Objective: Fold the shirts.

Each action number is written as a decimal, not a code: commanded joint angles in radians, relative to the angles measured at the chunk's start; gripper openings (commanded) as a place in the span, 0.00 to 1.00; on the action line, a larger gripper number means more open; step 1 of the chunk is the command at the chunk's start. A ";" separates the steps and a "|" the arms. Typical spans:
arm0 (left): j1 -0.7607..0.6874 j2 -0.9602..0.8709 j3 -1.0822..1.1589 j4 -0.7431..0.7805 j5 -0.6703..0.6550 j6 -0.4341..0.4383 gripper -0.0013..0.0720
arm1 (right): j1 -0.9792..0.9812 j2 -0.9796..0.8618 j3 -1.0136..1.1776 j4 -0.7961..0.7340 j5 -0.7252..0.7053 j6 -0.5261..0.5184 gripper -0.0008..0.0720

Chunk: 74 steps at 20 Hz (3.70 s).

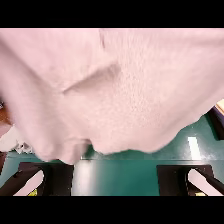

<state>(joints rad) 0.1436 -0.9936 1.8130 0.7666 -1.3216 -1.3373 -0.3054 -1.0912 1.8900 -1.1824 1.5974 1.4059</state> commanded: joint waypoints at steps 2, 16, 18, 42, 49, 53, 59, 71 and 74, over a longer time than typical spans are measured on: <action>-0.005 -0.197 -0.232 -0.003 -0.080 0.010 0.05 | 0.032 -0.203 -0.187 -0.016 0.060 0.011 0.03; -0.117 -0.635 -0.224 0.006 0.429 0.226 0.05 | 0.209 -0.659 0.024 -0.024 -0.347 0.011 0.03; -0.117 -0.635 -0.224 0.056 0.391 0.238 0.05 | 0.210 -0.660 0.000 -0.025 -0.350 0.010 0.03; -0.005 -0.496 -0.555 0.297 0.037 0.053 0.92 | 0.183 -0.375 -0.483 0.013 -0.208 -0.020 0.58; -0.146 -0.184 -1.120 0.167 0.200 0.011 0.91 | 0.183 -0.251 -0.483 0.012 -0.146 -0.039 0.58; -0.235 -0.174 -1.253 0.006 0.300 0.005 0.92 | 0.183 -0.226 -0.483 0.012 -0.154 -0.039 0.57; -0.320 -0.174 -1.260 -0.080 0.444 -0.004 0.91 | 0.183 -0.221 -0.483 0.014 -0.138 -0.038 0.57; -0.323 -0.173 -1.011 0.085 0.213 0.007 0.05 | 0.026 -0.052 -1.002 0.011 -0.133 -0.039 0.58; -0.323 -0.173 -0.922 0.145 0.187 0.005 0.05 | 0.022 -0.016 -1.206 0.043 -0.235 -0.048 0.58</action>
<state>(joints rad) -0.1795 -1.1671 0.8093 0.8436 -1.0790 -1.3376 -0.2657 -1.1484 0.8715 -1.1683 1.4456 1.3663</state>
